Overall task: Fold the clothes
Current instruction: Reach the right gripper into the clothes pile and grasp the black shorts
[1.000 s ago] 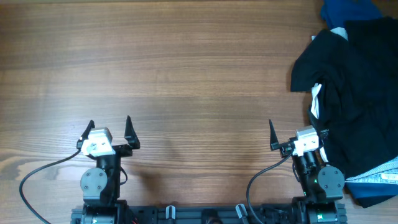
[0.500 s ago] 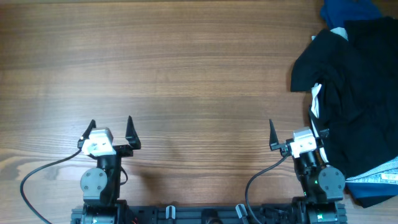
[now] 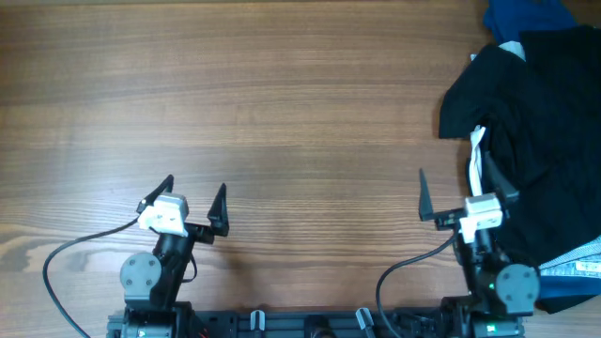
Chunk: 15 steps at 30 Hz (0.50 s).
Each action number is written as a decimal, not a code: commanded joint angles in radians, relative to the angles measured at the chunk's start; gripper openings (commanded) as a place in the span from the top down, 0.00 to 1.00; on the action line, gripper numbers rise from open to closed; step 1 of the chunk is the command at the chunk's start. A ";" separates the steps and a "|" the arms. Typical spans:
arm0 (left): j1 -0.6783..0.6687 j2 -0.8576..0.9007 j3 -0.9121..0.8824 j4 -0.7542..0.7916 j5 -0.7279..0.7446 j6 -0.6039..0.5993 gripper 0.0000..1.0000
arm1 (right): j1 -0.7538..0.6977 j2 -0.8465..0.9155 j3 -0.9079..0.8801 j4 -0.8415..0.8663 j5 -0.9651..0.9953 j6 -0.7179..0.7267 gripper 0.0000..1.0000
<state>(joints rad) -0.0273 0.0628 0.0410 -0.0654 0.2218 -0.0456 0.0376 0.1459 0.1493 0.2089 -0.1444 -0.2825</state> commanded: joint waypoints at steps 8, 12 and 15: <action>-0.008 0.369 0.304 -0.003 0.127 0.009 0.00 | -0.019 0.445 0.434 0.009 0.141 -0.085 0.00; -0.008 0.539 0.394 -0.003 0.127 0.009 0.00 | -0.019 0.526 0.495 0.033 0.242 -0.164 0.00; -0.008 0.631 0.428 -0.002 0.131 0.009 0.00 | -0.032 0.557 0.496 0.047 0.278 -0.189 0.00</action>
<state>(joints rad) -0.0273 0.5964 0.4191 -0.0662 0.3294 -0.0456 0.0223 0.6704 0.6235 0.2455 0.0364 -0.4042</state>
